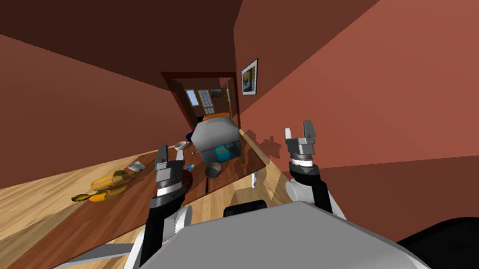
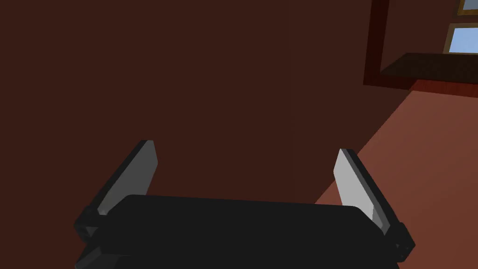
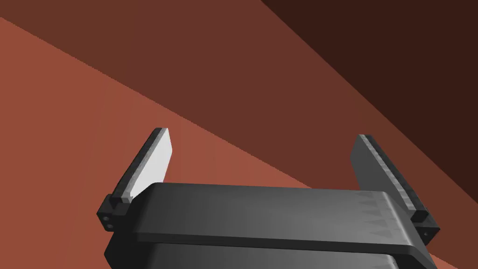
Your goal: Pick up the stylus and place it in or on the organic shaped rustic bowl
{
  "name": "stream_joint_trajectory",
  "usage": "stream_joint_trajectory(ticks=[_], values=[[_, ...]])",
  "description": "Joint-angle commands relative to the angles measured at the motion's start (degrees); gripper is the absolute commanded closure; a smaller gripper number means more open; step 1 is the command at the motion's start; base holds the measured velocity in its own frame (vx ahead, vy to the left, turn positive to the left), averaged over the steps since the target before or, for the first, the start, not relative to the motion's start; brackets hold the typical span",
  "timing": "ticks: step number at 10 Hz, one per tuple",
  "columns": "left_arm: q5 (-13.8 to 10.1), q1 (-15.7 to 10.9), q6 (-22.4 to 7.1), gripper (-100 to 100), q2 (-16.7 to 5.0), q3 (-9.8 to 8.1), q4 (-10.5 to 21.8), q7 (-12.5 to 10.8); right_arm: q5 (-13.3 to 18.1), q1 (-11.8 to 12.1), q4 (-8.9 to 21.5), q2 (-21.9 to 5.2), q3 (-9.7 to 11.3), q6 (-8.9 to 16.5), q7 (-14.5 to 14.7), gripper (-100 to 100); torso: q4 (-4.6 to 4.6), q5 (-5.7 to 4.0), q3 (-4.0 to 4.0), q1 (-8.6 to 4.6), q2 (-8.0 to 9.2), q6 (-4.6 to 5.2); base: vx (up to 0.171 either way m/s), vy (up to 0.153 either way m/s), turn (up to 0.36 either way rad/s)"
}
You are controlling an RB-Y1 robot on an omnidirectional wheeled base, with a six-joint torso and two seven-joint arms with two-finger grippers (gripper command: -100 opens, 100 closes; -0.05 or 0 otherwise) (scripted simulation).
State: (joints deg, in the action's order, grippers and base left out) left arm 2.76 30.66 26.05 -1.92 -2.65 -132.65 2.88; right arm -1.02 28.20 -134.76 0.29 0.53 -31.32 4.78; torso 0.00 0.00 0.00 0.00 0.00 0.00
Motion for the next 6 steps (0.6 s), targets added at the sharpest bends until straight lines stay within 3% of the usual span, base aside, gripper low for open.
stream_joint_trajectory(ticks=[1, 6], values=[[0.10, 0.76, 0.37, -100, -2.15, 0.77, 1.18, -0.29, 0.00, 0.00, 0.00, 0.00, 0.00, 0.00, 0.00, 0, 0.00, 0.00, 0.00, 0.00, 0.00, 0.00, -0.041, -0.018, -0.104], [0.30, 3.82, 2.01, -100, -8.95, 4.19, 6.69, -1.62, 0.00, -0.01, 0.00, 0.01, 0.01, 0.00, 0.00, 0, 0.07, -0.04, 0.19, -0.18, 0.34, 0.02, -0.079, -0.043, -0.154]])
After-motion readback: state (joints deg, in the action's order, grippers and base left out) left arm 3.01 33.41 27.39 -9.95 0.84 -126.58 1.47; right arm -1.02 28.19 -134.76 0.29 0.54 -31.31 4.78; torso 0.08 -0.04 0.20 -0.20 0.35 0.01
